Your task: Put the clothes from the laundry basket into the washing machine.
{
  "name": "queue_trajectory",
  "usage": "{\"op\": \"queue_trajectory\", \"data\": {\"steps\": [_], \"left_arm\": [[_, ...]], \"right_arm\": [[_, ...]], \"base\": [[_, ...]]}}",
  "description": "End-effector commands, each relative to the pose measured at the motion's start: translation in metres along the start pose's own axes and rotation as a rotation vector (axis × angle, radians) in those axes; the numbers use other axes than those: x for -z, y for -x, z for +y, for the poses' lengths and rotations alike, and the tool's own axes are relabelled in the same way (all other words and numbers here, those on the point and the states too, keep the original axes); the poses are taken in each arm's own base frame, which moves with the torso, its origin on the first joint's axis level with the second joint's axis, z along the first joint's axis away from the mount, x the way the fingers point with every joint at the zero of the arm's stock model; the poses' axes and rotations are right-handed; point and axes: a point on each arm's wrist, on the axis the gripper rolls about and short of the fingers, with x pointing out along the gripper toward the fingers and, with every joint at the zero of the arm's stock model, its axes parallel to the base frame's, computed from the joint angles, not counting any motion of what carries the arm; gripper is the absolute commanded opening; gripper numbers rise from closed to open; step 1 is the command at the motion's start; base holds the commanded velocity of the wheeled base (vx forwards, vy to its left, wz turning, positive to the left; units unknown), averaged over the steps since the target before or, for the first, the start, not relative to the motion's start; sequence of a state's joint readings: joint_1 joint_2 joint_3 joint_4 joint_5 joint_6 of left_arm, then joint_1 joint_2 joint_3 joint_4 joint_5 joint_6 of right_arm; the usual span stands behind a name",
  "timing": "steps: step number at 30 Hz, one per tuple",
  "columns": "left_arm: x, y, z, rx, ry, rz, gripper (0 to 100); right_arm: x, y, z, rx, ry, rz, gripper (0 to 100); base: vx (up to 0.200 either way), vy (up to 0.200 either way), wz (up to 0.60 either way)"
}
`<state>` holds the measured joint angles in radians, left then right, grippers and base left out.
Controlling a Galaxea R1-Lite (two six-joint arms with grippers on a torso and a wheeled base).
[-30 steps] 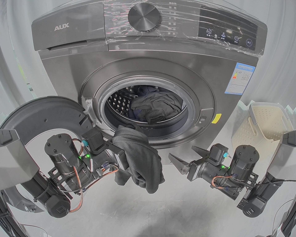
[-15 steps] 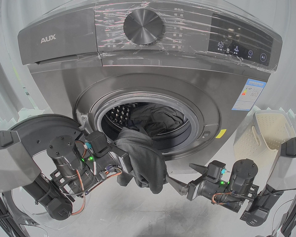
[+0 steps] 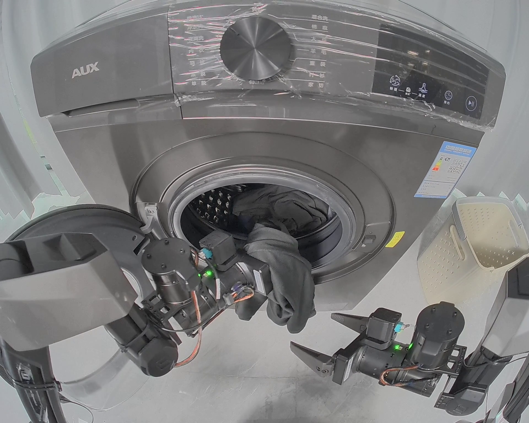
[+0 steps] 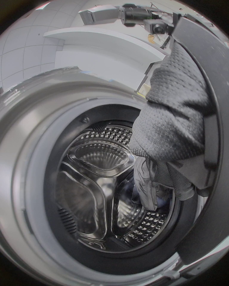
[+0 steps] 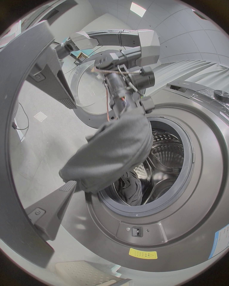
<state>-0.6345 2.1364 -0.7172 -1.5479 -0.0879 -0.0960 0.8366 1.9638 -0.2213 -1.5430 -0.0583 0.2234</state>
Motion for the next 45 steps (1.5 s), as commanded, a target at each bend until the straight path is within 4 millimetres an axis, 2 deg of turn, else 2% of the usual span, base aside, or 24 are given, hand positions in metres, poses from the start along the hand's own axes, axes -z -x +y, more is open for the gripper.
{"op": "queue_trajectory", "data": {"steps": [1,10,20,29,34,41,42,45], "left_arm": [[0.032,-0.031,0.018,-0.049,-0.001,0.005,0],[0.029,-0.074,0.035,-0.136,-0.012,-0.116,0],[0.038,-0.101,0.047,-0.197,-0.011,-0.116,0],[0.033,-0.140,0.082,-0.339,-0.015,-0.193,0],[0.026,-0.149,0.092,-0.378,0.008,-0.221,0],[0.021,-0.154,0.090,-0.372,0.014,-0.248,0],[0.021,-0.154,0.090,-0.370,0.015,-0.248,100],[0.021,-0.154,0.088,-0.368,0.017,-0.253,100]], "right_arm": [[0.000,0.006,0.000,0.000,0.002,0.006,100],[0.009,0.014,0.001,-0.002,0.022,0.053,100],[0.010,0.013,0.001,-0.006,0.022,0.059,100],[0.013,0.010,0.003,-0.013,0.022,0.070,100],[0.015,0.009,0.003,-0.012,0.022,0.074,100],[0.017,0.008,0.003,-0.011,0.022,0.086,100],[0.017,0.008,0.003,-0.011,0.022,0.086,100],[0.017,0.008,0.003,-0.009,0.022,0.086,100]], "base": [[0.000,0.000,0.00],[0.000,0.000,0.00],[0.000,0.000,0.00],[0.000,0.000,0.00],[0.000,0.000,0.00],[0.000,0.000,0.00],[0.000,0.000,0.00],[0.000,0.000,0.00]]}}
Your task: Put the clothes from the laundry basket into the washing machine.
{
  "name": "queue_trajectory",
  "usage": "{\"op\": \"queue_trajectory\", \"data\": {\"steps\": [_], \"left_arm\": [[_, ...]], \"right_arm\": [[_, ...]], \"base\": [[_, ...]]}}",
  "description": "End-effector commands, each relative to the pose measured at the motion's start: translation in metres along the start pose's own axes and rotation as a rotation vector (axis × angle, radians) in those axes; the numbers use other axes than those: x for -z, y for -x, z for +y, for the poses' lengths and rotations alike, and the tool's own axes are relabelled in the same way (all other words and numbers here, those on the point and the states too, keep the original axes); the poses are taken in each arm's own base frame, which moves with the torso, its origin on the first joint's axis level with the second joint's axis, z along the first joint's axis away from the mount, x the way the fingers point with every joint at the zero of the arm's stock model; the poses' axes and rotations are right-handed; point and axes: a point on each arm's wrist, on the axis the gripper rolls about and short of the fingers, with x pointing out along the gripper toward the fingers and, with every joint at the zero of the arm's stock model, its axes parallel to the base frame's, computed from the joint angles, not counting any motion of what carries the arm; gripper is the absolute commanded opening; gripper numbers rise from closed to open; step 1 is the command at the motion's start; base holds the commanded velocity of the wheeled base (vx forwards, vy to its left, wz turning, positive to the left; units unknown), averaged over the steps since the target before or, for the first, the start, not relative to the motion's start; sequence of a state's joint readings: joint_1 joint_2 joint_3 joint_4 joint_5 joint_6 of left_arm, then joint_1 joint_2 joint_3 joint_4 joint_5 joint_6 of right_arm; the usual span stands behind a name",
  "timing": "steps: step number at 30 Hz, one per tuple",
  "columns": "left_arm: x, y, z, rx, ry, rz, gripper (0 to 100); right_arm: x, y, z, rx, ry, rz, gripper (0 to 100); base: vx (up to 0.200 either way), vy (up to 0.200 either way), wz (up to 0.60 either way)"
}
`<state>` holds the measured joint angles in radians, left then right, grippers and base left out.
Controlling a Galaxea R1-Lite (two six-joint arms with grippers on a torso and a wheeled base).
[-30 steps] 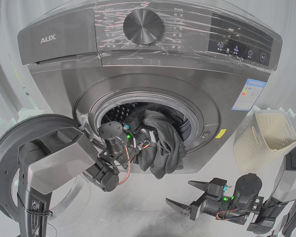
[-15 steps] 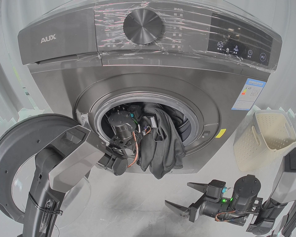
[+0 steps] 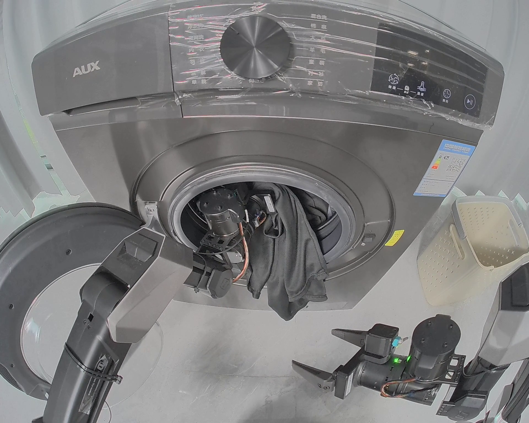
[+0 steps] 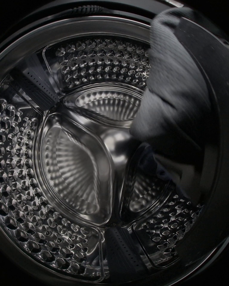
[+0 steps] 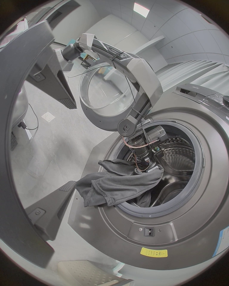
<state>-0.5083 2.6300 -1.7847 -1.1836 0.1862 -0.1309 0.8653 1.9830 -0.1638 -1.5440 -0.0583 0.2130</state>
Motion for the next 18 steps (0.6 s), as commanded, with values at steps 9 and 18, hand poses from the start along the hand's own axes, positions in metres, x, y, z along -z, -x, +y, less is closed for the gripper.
{"op": "queue_trajectory", "data": {"steps": [9,18], "left_arm": [[0.003,0.030,-0.007,0.001,-0.016,0.182,100],[-0.017,0.073,-0.027,0.096,-0.035,0.380,100]], "right_arm": [[0.001,-0.001,-0.003,0.010,-0.002,0.005,100],[0.000,-0.001,-0.005,0.020,-0.007,0.000,100]], "base": [[0.000,0.000,0.00],[0.000,0.000,0.00]]}}
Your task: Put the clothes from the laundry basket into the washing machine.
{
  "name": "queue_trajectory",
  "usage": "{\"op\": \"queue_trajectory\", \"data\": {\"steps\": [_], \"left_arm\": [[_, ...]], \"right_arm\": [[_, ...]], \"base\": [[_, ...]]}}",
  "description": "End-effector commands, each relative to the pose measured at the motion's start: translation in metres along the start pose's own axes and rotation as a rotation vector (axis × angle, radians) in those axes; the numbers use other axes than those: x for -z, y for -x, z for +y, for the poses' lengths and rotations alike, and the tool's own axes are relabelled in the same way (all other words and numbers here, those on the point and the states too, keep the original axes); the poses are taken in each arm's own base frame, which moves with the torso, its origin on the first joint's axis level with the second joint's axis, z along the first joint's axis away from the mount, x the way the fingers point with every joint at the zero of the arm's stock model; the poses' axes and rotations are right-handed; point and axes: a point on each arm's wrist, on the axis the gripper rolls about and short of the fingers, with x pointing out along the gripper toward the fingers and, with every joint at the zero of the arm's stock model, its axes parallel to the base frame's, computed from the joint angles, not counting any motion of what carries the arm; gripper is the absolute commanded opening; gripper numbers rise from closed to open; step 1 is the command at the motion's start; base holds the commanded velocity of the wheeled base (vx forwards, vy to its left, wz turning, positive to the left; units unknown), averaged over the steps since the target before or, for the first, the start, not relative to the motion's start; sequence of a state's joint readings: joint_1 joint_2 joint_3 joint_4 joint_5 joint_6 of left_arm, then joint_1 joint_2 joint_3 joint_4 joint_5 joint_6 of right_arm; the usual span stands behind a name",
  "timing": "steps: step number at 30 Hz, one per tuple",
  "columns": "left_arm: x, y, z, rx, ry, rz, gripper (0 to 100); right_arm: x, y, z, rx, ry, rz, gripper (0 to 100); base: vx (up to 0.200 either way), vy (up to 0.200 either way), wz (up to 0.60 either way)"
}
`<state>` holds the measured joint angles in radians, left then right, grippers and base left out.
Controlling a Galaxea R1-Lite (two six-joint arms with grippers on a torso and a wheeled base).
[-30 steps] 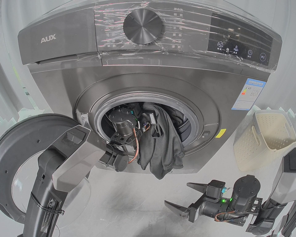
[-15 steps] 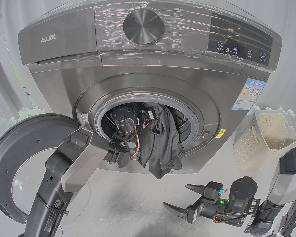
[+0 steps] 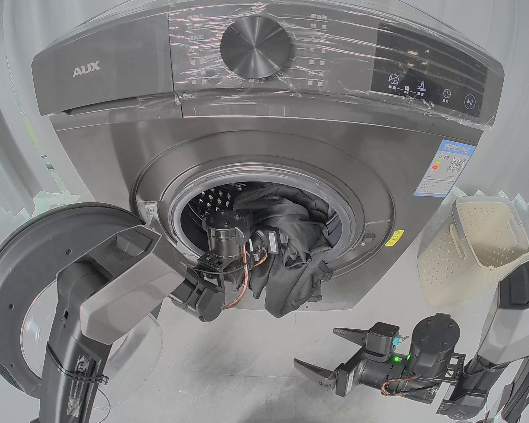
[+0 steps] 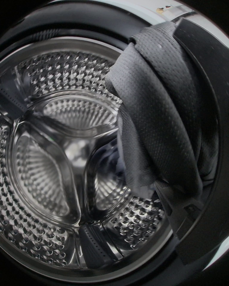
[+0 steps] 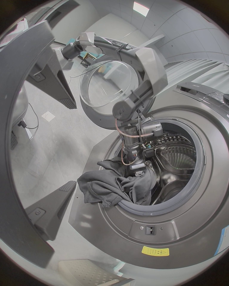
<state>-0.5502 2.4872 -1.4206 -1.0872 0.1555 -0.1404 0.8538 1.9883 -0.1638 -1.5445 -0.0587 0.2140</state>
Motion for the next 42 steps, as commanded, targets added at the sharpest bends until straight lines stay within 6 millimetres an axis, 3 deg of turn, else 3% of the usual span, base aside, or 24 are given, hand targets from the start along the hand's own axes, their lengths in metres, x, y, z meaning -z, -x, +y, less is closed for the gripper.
{"op": "queue_trajectory", "data": {"steps": [1,8,9,15,17,18,24,27,35,36,42], "left_arm": [[-0.026,0.034,-0.018,0.077,-0.011,0.070,100],[-0.015,0.023,-0.021,0.116,-0.010,0.065,100],[-0.009,0.011,-0.020,0.108,-0.008,0.025,0],[-0.006,-0.020,-0.005,0.033,0.008,-0.085,0],[-0.005,-0.020,-0.005,0.030,0.006,-0.086,0],[-0.005,-0.033,0.005,-0.012,0.012,-0.131,0],[-0.020,-0.058,0.016,-0.059,0.032,-0.256,0],[-0.030,-0.065,0.020,-0.082,0.044,-0.294,0],[-0.025,-0.066,0.020,-0.090,0.048,-0.276,0],[-0.025,-0.066,0.020,-0.090,0.048,-0.276,100],[-0.021,-0.046,0.007,-0.070,0.039,-0.172,100]], "right_arm": [[0.000,0.000,-0.001,0.006,-0.002,-0.002,100],[0.000,0.000,-0.001,0.006,-0.002,-0.002,100],[-0.001,0.000,-0.001,0.006,-0.002,-0.004,100],[0.000,0.000,-0.001,0.005,-0.002,0.001,100],[0.000,0.000,-0.001,0.005,-0.002,0.001,100],[0.001,-0.001,0.000,0.003,-0.002,0.003,100],[0.002,-0.001,0.000,0.003,-0.002,0.006,100],[0.003,-0.002,0.001,0.000,0.000,0.013,100],[0.004,-0.002,0.001,-0.002,-0.001,0.015,100],[0.004,-0.002,0.001,-0.002,-0.001,0.015,100],[0.004,-0.002,-0.001,0.005,-0.003,0.015,100]], "base": [[0.000,0.000,0.00],[0.000,0.000,0.00],[0.000,0.000,0.00],[0.000,0.000,0.00],[0.000,0.000,0.00],[0.000,0.000,0.00],[0.000,0.000,0.00],[0.000,0.000,0.00],[0.000,0.000,0.00],[0.000,0.000,0.00],[0.000,0.000,0.00]]}}
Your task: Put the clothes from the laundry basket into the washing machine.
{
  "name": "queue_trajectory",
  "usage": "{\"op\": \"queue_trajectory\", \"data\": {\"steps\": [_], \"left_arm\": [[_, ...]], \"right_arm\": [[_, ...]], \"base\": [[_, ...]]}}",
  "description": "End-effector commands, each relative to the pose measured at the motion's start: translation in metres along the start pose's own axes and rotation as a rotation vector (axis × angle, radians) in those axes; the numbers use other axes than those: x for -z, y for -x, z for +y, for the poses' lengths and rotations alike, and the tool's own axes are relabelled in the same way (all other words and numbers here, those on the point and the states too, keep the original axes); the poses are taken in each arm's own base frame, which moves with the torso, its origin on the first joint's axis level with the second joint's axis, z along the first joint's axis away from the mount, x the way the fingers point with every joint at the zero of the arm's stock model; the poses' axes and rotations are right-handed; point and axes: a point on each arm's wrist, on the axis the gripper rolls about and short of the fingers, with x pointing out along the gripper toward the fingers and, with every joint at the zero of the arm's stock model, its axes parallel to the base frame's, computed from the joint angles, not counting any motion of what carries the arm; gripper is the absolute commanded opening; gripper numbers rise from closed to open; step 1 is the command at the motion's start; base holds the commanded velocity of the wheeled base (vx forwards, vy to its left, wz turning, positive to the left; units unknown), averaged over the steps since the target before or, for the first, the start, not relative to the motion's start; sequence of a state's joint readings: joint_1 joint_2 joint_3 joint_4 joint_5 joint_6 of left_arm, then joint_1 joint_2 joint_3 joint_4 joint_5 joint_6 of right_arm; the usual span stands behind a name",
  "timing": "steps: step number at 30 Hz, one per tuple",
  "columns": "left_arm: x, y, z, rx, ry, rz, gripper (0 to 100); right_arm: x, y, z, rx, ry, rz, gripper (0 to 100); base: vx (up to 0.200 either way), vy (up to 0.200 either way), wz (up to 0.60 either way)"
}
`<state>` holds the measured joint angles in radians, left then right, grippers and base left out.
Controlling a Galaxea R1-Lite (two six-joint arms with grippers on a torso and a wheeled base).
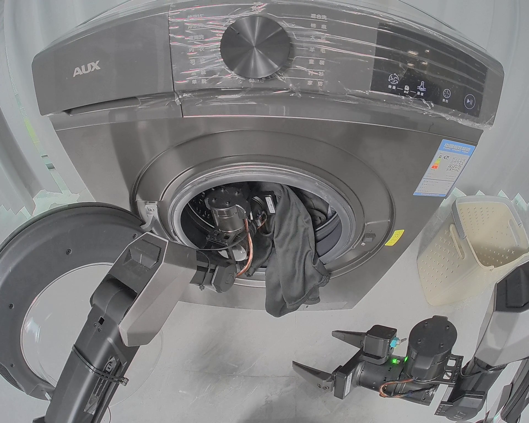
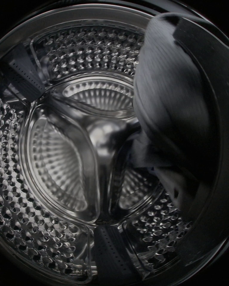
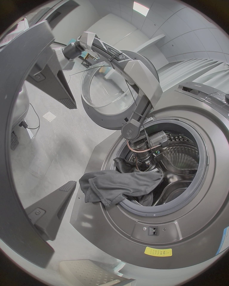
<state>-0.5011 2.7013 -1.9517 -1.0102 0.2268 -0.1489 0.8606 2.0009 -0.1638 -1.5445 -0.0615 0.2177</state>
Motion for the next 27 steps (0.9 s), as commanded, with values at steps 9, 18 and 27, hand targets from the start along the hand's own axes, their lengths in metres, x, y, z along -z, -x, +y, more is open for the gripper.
{"op": "queue_trajectory", "data": {"steps": [9,18,27], "left_arm": [[-0.012,0.066,-0.004,0.057,-0.073,0.284,100],[-0.010,0.106,-0.009,0.107,-0.103,0.406,100],[-0.001,0.140,-0.017,0.230,-0.130,0.500,100]], "right_arm": [[0.000,0.000,-0.002,0.006,-0.002,0.001,100],[0.000,0.000,-0.001,0.004,-0.002,0.000,100],[0.000,0.000,-0.001,0.004,-0.002,0.000,100]], "base": [[0.000,0.000,0.00],[0.000,0.000,0.00],[0.000,0.000,0.00]]}}
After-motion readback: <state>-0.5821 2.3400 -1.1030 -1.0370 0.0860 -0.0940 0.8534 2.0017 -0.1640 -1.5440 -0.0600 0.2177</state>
